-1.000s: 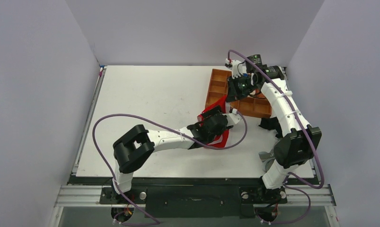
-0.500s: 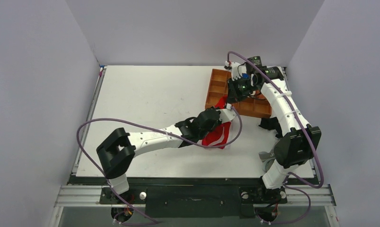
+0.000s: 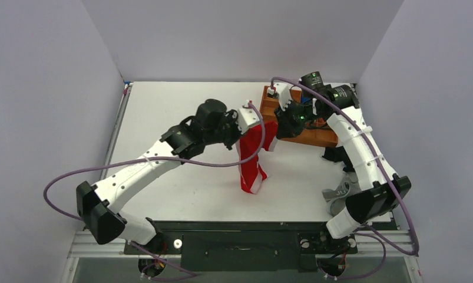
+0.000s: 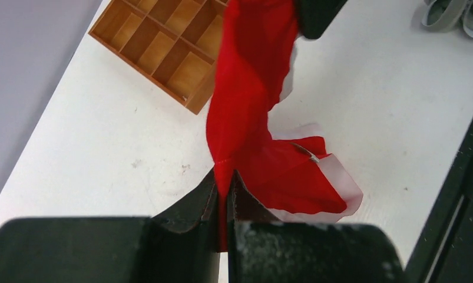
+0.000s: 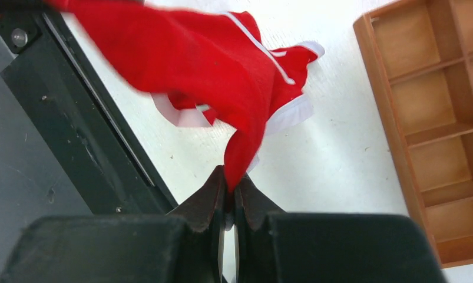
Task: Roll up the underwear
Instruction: Flatten out the underwear at the center of the board.
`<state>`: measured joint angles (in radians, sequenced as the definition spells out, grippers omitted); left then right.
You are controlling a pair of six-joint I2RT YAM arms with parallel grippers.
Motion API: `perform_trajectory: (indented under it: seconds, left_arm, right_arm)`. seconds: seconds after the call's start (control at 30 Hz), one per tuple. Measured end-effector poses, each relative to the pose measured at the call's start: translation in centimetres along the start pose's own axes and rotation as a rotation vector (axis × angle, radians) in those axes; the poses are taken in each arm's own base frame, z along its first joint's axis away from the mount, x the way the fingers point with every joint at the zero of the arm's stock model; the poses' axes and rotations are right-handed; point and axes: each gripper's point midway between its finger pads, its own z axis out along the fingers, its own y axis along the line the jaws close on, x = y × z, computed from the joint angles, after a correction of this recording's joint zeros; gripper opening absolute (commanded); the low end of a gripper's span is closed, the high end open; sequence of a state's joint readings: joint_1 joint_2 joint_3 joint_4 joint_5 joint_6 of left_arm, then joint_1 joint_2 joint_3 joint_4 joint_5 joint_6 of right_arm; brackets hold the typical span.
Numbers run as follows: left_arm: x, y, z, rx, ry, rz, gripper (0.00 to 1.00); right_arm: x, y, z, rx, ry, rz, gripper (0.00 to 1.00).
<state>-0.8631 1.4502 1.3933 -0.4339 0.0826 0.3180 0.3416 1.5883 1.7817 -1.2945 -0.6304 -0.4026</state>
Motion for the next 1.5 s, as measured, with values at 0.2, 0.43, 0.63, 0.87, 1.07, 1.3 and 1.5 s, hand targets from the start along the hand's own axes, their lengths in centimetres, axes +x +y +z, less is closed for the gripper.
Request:
perform_trajectory:
  seconds: [0.2, 0.43, 0.63, 0.87, 1.07, 1.3, 1.5]
  left_arm:
    - [0.4, 4.4, -4.7, 0.018, -0.034, -0.082, 0.0]
    - [-0.7, 8.9, -6.6, -0.058, -0.093, -0.076, 0.0]
    - [-2.5, 14.3, -6.6, -0.238, -0.137, 0.002, 0.0]
    - [-2.3, 16.2, -6.6, -0.292, -0.155, 0.05, 0.0]
    - [2.1, 7.9, -5.6, -0.082, -0.08, 0.129, 0.32]
    - [17.6, -12.9, -1.5, 0.416, 0.267, 0.279, 1.0]
    - [22.3, -13.7, -2.6, 0.438, 0.432, 0.292, 0.97]
  right_arm:
    - [-2.8, 2.5, -3.1, 0.034, -0.086, -0.12, 0.0]
    - [-7.2, 1.9, -4.6, 0.096, -0.169, -0.184, 0.0]
    - [-11.0, -2.1, -2.9, 0.187, -0.196, -0.197, 0.0]
    - [-11.5, -2.4, -1.6, 0.223, -0.208, -0.251, 0.0]
    - [-3.4, 3.6, -0.3, 0.153, -0.117, -0.399, 0.03]
    - [13.1, 3.5, 6.1, 0.065, 0.221, -0.375, 0.35]
    - [20.3, 3.6, 7.9, 0.006, 0.399, -0.339, 0.56]
